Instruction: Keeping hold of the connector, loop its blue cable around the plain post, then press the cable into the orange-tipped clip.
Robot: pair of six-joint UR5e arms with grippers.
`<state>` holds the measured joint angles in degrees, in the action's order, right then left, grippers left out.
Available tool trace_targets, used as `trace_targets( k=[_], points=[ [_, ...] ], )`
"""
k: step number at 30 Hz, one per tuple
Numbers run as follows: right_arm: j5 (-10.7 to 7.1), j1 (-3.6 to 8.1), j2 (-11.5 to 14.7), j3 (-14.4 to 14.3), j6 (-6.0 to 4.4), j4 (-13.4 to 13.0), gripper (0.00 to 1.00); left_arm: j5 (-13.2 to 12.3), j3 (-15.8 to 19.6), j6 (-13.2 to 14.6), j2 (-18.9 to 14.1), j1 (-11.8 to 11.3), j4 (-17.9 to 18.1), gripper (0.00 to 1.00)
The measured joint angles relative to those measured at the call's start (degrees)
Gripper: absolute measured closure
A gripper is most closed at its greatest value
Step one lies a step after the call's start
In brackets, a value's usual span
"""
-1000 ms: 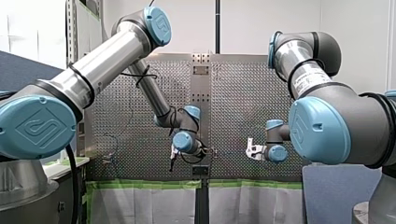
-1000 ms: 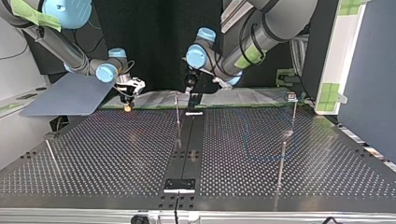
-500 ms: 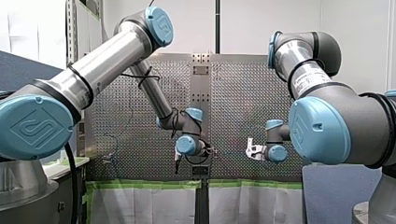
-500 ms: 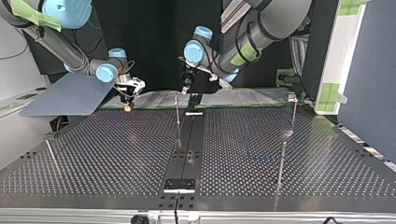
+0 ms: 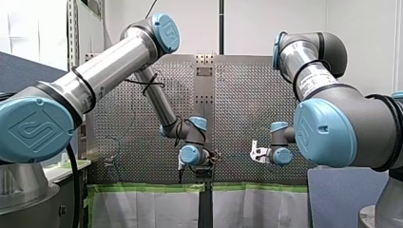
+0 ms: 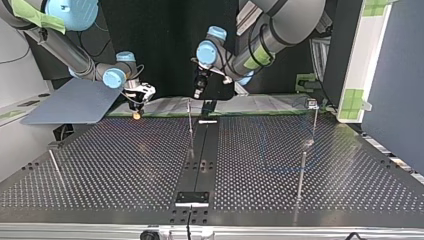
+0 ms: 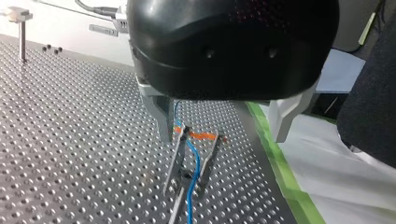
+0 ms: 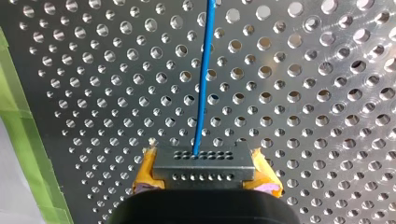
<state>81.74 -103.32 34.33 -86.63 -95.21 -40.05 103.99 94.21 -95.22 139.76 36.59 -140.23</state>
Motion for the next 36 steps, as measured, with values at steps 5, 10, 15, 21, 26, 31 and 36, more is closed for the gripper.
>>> trace_targets(
  k=[5,10,15,21,26,31,36],
  points=[
    [-0.06,0.02,0.0,0.0,0.00,0.0,1.00,-0.5,0.0,-0.1,0.0,0.7,1.6,0.00],
    [-0.12,0.05,0.0,0.0,-0.02,0.0,1.00,-0.5,0.0,-0.2,0.0,1.1,1.9,0.00],
    [-0.16,0.02,0.0,0.0,-0.07,0.0,1.00,-0.2,0.0,-0.3,0.0,1.4,2.0,0.00],
    [-0.24,0.00,0.0,0.0,-0.08,0.0,1.00,0.0,0.0,-0.7,0.0,1.6,2.0,0.00],
    [-0.26,0.00,0.0,0.0,-0.09,0.1,1.00,1.2,0.1,-1.8,0.0,1.6,1.5,0.00],
    [-0.27,0.00,0.0,0.0,-0.09,0.1,1.00,3.3,0.1,-2.5,0.0,1.6,-0.3,0.00],
    [-0.32,0.00,0.0,0.0,-0.10,0.1,1.00,4.5,0.1,-2.6,0.0,1.6,-1.2,0.00]
  ],
)
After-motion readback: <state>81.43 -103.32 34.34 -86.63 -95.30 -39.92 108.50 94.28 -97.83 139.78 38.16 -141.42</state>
